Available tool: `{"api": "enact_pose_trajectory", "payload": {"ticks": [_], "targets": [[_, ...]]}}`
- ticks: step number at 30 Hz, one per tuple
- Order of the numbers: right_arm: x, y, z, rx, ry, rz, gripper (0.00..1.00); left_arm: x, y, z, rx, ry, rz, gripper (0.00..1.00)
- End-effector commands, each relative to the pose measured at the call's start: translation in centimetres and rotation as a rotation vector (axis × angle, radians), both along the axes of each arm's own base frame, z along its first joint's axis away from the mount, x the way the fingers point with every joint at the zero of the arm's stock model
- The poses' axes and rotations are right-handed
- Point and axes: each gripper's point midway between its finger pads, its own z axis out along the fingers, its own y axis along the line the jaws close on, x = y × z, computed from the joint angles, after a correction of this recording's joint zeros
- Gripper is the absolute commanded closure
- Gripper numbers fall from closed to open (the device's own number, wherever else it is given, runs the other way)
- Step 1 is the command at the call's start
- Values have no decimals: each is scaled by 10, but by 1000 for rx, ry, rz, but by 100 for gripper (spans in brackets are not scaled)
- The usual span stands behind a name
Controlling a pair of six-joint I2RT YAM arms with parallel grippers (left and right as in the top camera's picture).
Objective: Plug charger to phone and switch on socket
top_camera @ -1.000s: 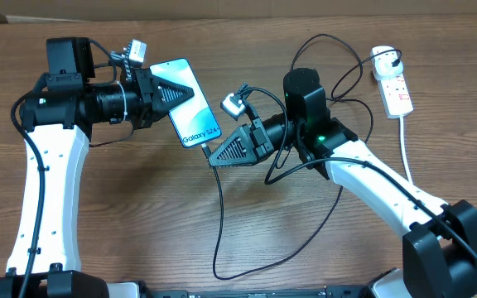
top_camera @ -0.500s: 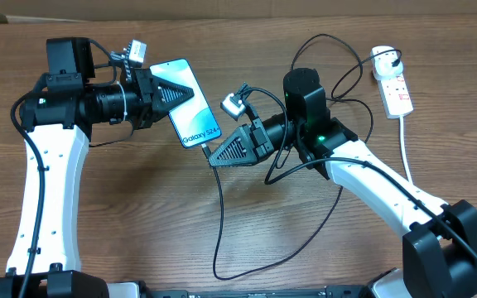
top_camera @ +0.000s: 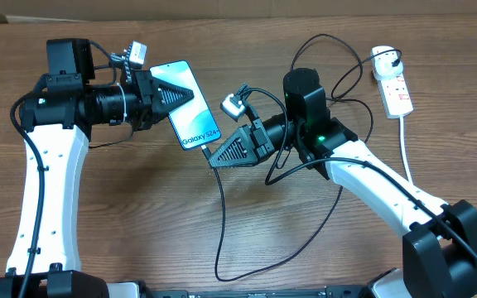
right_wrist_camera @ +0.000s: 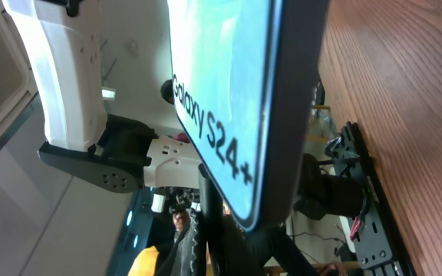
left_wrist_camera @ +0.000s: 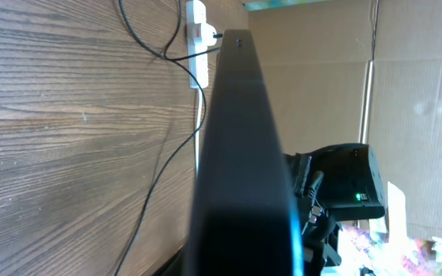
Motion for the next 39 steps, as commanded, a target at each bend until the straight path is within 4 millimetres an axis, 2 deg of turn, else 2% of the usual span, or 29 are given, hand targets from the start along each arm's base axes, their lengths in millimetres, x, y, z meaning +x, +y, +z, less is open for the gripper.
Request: {"api": "enact_pose_trajectory", "payload": {"ticks": [1,39], "targets": [[1,-1,16,20,-42,-16,96,-7,-6,13,-60,-39,-54,96],[8,7,12,-7,-34,-77,96,-14,-8,13,-81,-10,-73,96]]}}
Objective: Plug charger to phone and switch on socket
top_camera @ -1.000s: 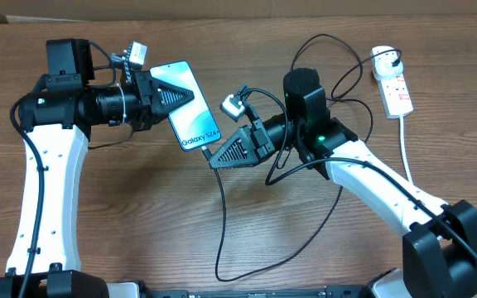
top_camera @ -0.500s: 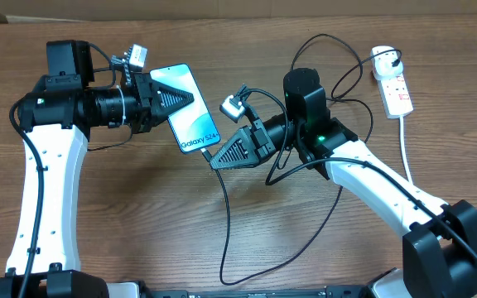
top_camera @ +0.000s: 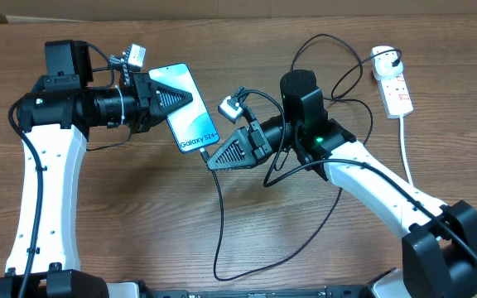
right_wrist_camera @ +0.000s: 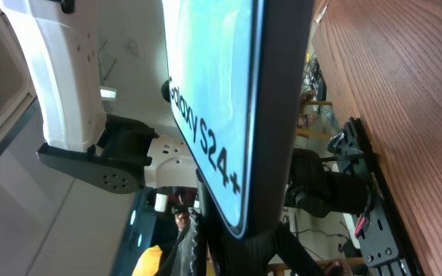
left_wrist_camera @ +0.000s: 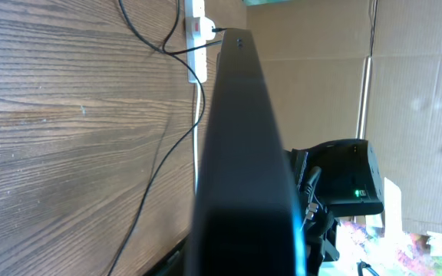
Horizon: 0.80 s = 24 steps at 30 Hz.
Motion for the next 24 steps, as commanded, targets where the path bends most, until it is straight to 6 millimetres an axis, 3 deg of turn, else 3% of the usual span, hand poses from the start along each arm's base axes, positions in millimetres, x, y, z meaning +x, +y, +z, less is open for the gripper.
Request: {"api": "enact_pose_trajectory", "payload": {"ticks": [1,24], "targets": [[10,3,13,6,-54,-76,96,-9,-10,14,-73,-22,-60,96],[10,3,13,6,-50,-76,96,-13,-13,21,-103,-68,-100,96]]}}
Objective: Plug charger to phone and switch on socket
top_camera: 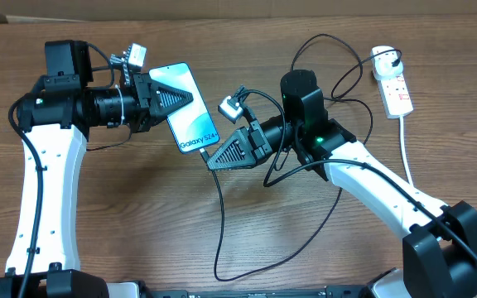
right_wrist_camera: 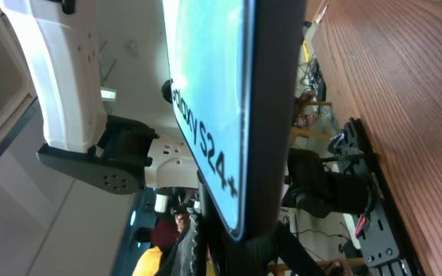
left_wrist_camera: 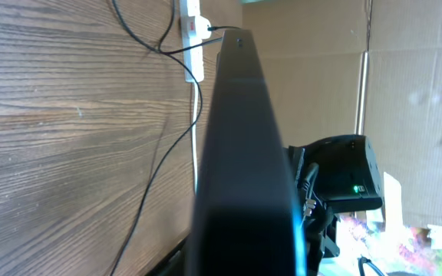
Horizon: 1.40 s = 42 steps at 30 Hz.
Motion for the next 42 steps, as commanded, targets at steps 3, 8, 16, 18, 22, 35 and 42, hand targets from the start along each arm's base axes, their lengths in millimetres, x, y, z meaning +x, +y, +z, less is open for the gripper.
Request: {"api": "enact_pose_trajectory", "payload": {"ticks": [3,8,16,18,22,35,42], "targets": [[10,3,13,5,-46,-73,96,-12,-11,19,-93,-42,-81,96],[11,3,12,3,-44,-76,96,-12,-11,19,-96,-42,-82,96],[16,4,12,-7,-37,-106,96,-12,-11,19,-97,-41,-83,96],[16,5,12,-8,-37,-111,96,-12,-11,19,-97,-41,-83,96],[19,6,11,-22,-15,-129,96,-12,-11,19,-97,-42,-83,96],[23,7,10,-34,1,-154,96,-15,-14,25,-125,-58,-105,96],[24,7,14,-13,-30,-154,96,-15,-14,24,-130,-40,-100,96]]}}
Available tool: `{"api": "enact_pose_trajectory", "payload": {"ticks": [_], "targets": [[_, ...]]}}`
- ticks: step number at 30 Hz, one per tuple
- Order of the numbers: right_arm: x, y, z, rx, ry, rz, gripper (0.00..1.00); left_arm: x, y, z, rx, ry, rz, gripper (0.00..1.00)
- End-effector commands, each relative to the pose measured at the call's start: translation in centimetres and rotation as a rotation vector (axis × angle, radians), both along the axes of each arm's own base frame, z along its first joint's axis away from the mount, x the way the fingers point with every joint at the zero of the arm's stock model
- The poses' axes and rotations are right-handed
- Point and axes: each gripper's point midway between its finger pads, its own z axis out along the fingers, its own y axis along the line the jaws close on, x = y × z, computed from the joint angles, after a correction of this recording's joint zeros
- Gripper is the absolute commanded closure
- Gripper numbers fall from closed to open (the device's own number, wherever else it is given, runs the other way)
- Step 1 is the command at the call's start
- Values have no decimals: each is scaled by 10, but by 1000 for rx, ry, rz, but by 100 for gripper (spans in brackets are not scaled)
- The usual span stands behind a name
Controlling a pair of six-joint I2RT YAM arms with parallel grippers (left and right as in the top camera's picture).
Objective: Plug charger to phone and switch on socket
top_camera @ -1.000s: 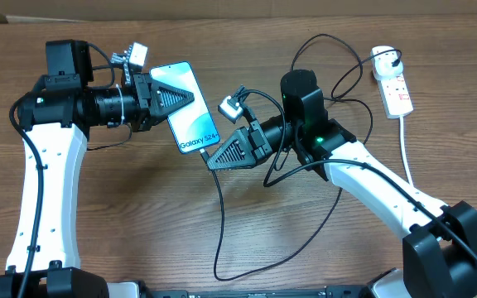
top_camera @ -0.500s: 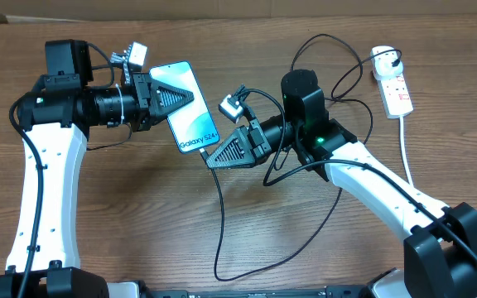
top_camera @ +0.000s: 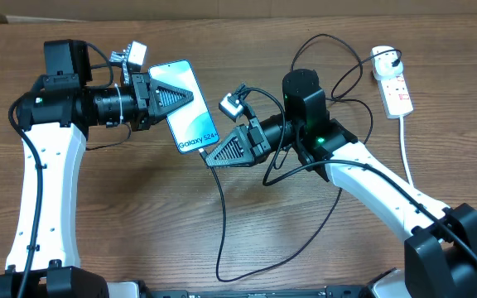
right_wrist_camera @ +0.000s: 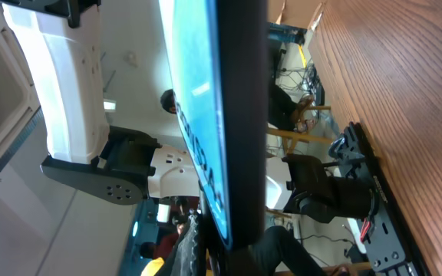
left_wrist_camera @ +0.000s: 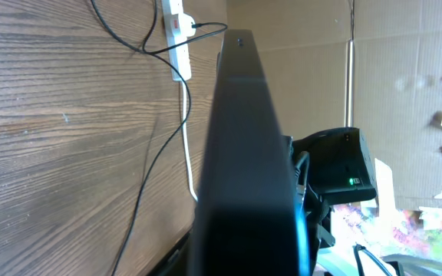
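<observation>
A Galaxy S24+ phone (top_camera: 186, 106) is held above the table, screen up, with my left gripper (top_camera: 169, 97) shut on its upper end. My right gripper (top_camera: 210, 156) sits at the phone's lower edge, shut on the black charger cable's plug; the plug itself is hidden between the fingers. In the left wrist view the phone (left_wrist_camera: 244, 153) shows edge-on, and so does the phone (right_wrist_camera: 241, 115) in the right wrist view. The cable (top_camera: 222, 223) hangs from the right gripper and loops over the table. The white socket strip (top_camera: 395, 88) lies at the far right with the charger (top_camera: 383, 56) in it.
The black cable (top_camera: 338, 62) loops across the wooden table (top_camera: 139, 223) between the right arm and the socket strip (left_wrist_camera: 176, 31). A white lead (top_camera: 407, 149) runs from the strip toward the front right. Cardboard walls stand behind the table.
The phone has tilted a little and now shows nearly edge-on in the right wrist view. My right gripper has shifted slightly up toward the phone's lower edge. Both grips are unchanged.
Throughout, my left gripper held the phone aloft and my right gripper held the cable plug near its lower edge. The right gripper shifted slightly left between the first two moments, then stayed close. The phone's angle has changed in small steps until it now faces the right wrist edge-on.
</observation>
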Motion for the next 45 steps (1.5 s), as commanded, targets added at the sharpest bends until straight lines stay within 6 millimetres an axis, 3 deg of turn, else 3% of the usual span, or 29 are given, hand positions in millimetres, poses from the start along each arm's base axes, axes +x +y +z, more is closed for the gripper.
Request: {"api": "enact_pose_trajectory", "payload": {"ticks": [1,45], "targets": [[20,5,10,1,-56,-120,96,-14,-12,20,-99,8,-65,96],[34,10,3,-40,-20,-211,96,-17,-13,25,-144,69,-63,96]]}}
